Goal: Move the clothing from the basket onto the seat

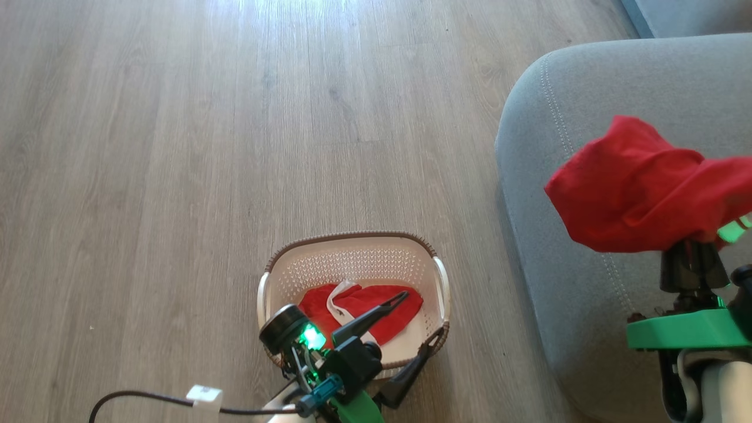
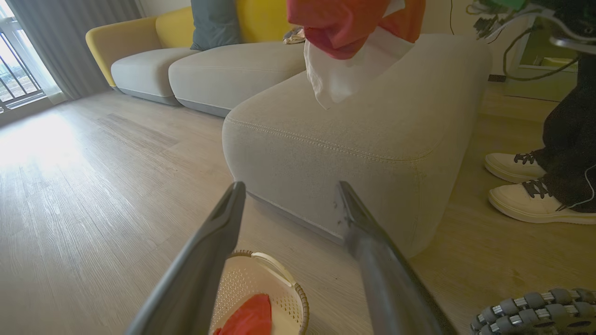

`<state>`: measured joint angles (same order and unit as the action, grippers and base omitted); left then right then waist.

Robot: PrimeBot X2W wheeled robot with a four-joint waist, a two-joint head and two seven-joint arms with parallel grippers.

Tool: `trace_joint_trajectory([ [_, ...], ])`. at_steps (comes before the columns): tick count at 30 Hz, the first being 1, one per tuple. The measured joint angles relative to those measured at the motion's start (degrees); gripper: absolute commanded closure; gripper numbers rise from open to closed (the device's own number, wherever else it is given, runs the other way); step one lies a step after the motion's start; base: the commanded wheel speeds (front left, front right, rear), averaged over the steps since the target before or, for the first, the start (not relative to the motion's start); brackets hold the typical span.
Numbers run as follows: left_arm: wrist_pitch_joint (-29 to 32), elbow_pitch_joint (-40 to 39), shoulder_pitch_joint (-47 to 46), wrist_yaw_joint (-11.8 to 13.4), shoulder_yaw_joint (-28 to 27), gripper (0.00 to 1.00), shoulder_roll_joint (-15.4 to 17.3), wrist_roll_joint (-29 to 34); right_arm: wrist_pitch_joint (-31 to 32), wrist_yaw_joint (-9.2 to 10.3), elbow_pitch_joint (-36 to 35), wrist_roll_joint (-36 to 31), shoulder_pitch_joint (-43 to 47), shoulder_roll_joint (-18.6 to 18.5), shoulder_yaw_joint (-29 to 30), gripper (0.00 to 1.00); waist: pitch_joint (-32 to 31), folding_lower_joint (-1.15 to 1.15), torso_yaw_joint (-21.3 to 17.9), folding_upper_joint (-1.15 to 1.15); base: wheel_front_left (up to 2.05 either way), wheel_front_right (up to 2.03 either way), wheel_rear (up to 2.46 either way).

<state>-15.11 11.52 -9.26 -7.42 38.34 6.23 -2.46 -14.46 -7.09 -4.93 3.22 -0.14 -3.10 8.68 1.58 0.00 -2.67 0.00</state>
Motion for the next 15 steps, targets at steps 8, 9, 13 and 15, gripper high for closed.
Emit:
trace_joint_trajectory([
  [8, 0.3, 0.8, 0.1, 0.0, -0.2, 0.0, 0.0, 0.0, 0.0, 0.0, 1.7, 0.4, 0.5, 0.1, 0.2, 1.0, 0.1, 0.0, 0.0, 0.0, 0.0, 0.0, 0.0],
  [9, 0.3, 0.8, 0.1, 0.0, -0.2, 0.0, 0.0, -0.1, 0.0, 0.01, 1.8, 0.4, 0.6, 0.1, 0.2, 1.0, 0.1, 0.0, 0.0, 0.0, 0.0, 0.0, 0.0],
  [13, 0.3, 1.2, 0.1, 0.0, -0.2, 0.0, 0.0, -0.1, 0.0, 0.01, 1.9, 0.4, 0.7, 0.1, 0.2, 1.0, 0.1, 0.0, 0.0, 0.0, 0.0, 0.0, 0.0],
  [15, 0.3, 1.5, 0.2, 0.0, -0.2, 0.0, 0.0, -0.1, 0.0, 0.0, 2.0, 0.5, 0.7, 0.1, 0.2, 1.0, 0.1, 0.0, 0.0, 0.0, 0.0, 0.0, 0.0],
])
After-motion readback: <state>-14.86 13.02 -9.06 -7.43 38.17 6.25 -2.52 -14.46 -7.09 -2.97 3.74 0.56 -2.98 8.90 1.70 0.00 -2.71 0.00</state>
